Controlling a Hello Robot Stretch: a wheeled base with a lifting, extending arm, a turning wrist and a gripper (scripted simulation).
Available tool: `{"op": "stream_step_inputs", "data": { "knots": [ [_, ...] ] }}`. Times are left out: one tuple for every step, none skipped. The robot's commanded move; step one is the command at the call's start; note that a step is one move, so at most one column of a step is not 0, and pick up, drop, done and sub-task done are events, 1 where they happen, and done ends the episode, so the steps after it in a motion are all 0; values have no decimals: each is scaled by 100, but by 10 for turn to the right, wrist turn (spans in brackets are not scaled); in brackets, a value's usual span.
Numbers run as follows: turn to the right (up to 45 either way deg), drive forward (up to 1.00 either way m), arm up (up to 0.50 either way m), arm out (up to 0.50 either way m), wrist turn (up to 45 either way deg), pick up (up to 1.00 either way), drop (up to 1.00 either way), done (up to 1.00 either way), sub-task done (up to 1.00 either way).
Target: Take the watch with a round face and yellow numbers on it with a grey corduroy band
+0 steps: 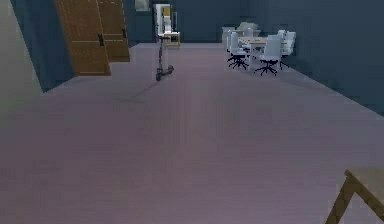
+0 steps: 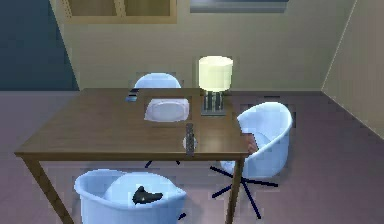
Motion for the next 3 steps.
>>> {"op": "stream_step_inputs", "data": {
  "knots": [
    [0,0,50,0,0,0,0,0,0],
    [0,0,36,0,0,0,0,0,0],
    [0,0,0,40,0,0,0,0,0]
  ]
}}
